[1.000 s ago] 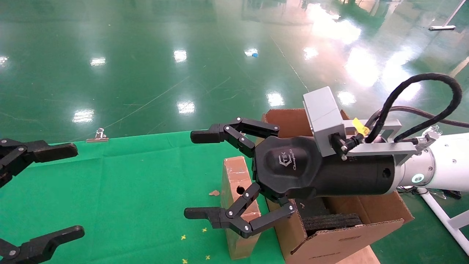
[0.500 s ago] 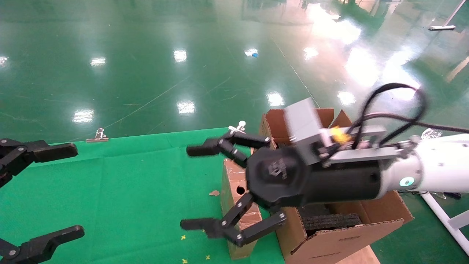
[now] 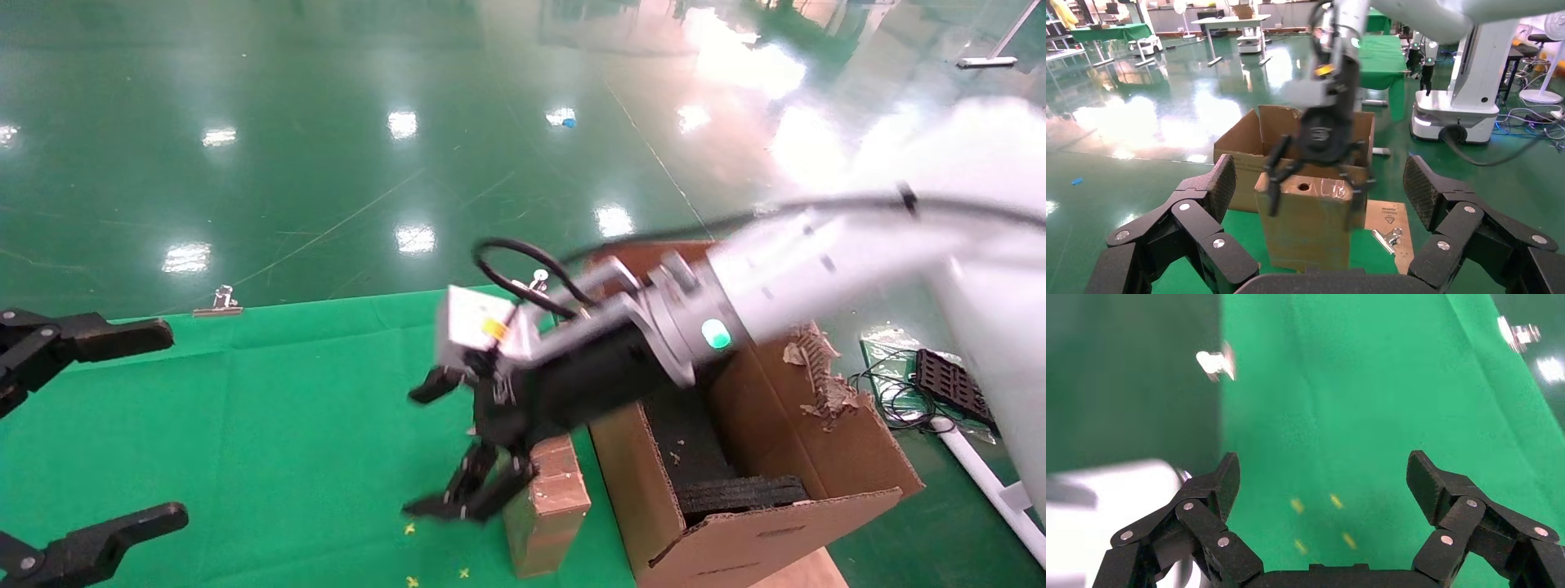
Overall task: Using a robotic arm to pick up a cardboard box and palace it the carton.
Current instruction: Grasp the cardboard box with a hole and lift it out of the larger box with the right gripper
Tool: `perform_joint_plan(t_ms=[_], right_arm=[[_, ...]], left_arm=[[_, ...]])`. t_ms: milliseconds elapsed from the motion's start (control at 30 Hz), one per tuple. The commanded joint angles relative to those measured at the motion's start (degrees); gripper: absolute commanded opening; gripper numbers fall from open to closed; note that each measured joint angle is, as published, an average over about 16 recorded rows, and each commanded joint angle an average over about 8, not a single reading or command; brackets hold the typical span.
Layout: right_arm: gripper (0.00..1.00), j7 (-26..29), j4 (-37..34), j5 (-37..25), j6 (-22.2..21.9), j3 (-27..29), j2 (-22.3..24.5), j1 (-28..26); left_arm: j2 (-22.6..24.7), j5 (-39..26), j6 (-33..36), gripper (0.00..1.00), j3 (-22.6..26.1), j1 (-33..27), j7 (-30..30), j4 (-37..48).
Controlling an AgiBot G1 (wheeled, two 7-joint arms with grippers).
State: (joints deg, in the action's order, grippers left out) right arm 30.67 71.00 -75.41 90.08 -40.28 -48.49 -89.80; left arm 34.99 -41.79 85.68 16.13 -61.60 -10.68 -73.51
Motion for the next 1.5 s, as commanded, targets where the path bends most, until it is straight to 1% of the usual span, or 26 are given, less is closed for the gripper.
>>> perform_joint_plan(t_ms=[33,133,233,333,533,667,900,1000,1100,1333,1400,1500], right_arm=[[1.0,1.9,-1.2,-4.8,1.2,-3.3,-2.5,-5.0],[1.0,4.7,-0.7,-6.6,1.5,-9.4,-3.5,-11.8],[1.0,7.5,-0.4,-6.4,1.7,-16.1,-3.9,-17.7],[1.0,9.1,0.2,-5.2,1.7,-23.5,-4.0,-22.4],[1.0,9.7,1.4,-2.9,1.4,-37.2,-4.9,-28.7],[1.0,10.0,1.5,-1.7,0.9,-43.1,-5.7,-31.6],[1.0,10.3,0.1,-0.1,0.0,-47.4,-6.7,-34.2],[1.0,12.1,-2.4,0.6,-0.6,-48.4,-7.2,-34.3],[1.0,16.4,-7.3,1.2,-1.1,-49.1,-8.3,-34.3],[1.0,29.7,-22.0,2.8,-0.5,-50.7,-12.3,-34.7],[1.0,32.5,-25.3,3.7,0.1,-51.4,-13.2,-34.6],[1.0,35.3,-29.1,5.1,0.6,-52.8,-14.2,-34.1]], left_arm=[[0.0,0.0,0.0,1.0,0.0,0.0,0.0,0.0],[0.0,0.0,0.0,1.0,0.0,0.0,0.0,0.0],[0.0,0.0,0.0,1.0,0.0,0.0,0.0,0.0],[0.0,0.0,0.0,1.0,0.0,0.0,0.0,0.0],[0.0,0.1,0.0,1.0,0.1,0.0,0.0,0.0],[0.0,0.1,0.0,1.0,0.1,0.0,0.0,0.0],[0.0,0.1,-0.1,1.0,0.1,0.0,0.1,0.0],[-0.1,0.1,-0.1,1.0,0.1,0.0,0.1,0.0],[-0.1,0.1,-0.1,1.0,0.1,0.0,0.1,0.0],[-0.1,0.1,-0.1,1.0,0.2,0.0,0.1,0.0],[-0.1,0.1,-0.1,1.0,0.2,0.0,0.1,0.0],[-0.1,0.1,-0.1,1.0,0.2,0.0,0.1,0.0]])
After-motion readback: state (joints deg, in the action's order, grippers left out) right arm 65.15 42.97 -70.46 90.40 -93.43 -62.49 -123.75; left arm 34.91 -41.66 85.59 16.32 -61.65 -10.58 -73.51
